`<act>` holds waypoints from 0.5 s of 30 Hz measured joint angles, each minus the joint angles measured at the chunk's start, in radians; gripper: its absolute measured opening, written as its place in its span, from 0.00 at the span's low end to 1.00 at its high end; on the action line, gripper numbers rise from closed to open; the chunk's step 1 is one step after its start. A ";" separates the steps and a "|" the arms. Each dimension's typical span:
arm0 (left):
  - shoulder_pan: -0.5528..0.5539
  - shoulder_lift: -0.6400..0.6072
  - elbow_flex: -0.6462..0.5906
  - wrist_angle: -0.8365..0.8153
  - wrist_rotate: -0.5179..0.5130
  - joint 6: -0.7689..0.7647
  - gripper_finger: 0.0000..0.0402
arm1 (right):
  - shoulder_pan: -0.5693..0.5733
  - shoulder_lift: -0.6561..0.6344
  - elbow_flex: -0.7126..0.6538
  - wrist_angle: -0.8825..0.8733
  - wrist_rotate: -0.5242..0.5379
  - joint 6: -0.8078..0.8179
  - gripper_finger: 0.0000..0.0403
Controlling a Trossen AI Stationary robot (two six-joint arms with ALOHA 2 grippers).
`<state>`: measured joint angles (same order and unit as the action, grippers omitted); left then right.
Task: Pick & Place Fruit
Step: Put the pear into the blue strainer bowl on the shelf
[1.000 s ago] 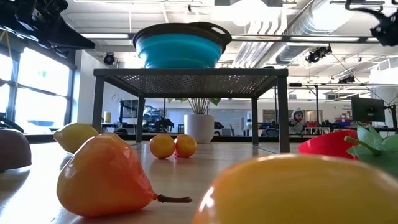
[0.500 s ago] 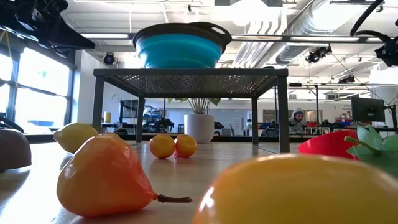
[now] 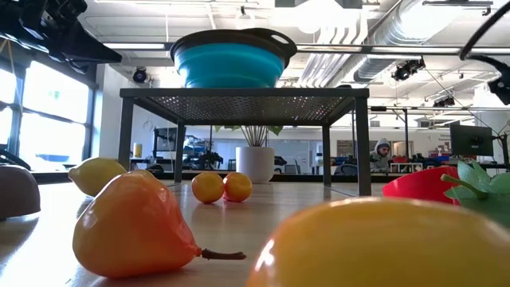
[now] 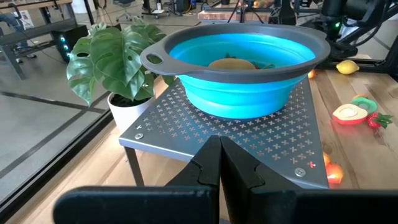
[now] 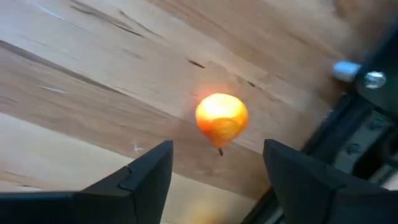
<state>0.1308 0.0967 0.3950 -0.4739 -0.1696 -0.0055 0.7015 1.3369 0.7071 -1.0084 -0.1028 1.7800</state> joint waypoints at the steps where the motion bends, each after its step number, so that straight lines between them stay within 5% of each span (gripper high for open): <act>1: 0.000 0.000 0.000 0.000 0.000 0.000 0.00 | 0.000 0.000 -0.013 0.018 -0.001 0.002 0.60; 15: 0.000 0.000 0.000 0.000 0.000 0.000 0.00 | 0.000 -0.003 -0.160 0.211 0.017 0.005 0.57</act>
<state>0.1309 0.0967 0.3950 -0.4736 -0.1696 -0.0055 0.7017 1.3336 0.5468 -0.7973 -0.0861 1.7846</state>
